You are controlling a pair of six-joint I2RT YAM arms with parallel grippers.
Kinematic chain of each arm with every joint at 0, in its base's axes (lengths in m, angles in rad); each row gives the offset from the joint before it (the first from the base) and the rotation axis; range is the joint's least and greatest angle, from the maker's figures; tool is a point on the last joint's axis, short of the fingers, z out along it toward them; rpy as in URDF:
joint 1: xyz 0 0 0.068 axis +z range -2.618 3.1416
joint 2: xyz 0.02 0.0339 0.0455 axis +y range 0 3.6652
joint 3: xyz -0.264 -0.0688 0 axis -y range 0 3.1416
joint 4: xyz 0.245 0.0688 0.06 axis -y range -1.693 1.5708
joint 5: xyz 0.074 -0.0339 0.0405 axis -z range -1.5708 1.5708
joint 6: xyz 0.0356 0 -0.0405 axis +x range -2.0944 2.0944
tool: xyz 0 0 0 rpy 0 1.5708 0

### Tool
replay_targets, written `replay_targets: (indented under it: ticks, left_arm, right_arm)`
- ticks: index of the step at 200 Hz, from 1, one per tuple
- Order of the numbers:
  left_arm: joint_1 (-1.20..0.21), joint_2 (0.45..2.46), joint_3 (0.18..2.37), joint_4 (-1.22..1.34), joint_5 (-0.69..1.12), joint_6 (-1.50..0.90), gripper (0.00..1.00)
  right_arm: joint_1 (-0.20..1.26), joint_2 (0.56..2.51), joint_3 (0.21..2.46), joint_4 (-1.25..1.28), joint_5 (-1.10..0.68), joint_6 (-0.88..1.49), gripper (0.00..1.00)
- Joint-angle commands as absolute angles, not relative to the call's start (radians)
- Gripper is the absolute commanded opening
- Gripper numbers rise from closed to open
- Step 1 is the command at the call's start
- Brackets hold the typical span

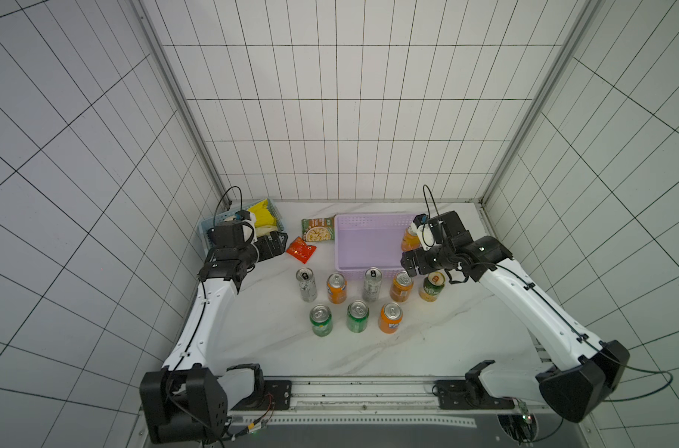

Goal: Take out the drinks from the basket
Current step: Place the drink at the center of the board.

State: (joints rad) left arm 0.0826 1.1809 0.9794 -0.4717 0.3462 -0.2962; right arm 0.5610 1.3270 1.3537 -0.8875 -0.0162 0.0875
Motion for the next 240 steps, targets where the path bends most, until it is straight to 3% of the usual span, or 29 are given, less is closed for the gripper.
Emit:
replay_targets:
  ticks: [1, 73, 157, 240]
  left_arm:
    - [0.089, 1.195, 0.98, -0.457, 0.359, -0.287, 0.98]
    - [0.09, 1.21, 0.983, -0.457, 0.38, -0.289, 0.98]
    - [0.089, 1.215, 0.983, -0.457, 0.383, -0.29, 0.98]
    - [0.09, 1.218, 0.984, -0.457, 0.389, -0.291, 0.98]
  right_arm:
    - [0.486, 1.393, 1.422, -0.917, -0.05, 0.018, 0.99]
    - [0.317, 1.639, 1.559, -0.871, -0.106, 0.012, 1.0]
    - [0.301, 1.882, 1.751, -0.851, -0.081, 0.056, 0.99]
    - [0.308, 2.08, 1.962, -0.923, -0.052, 0.043, 0.91]
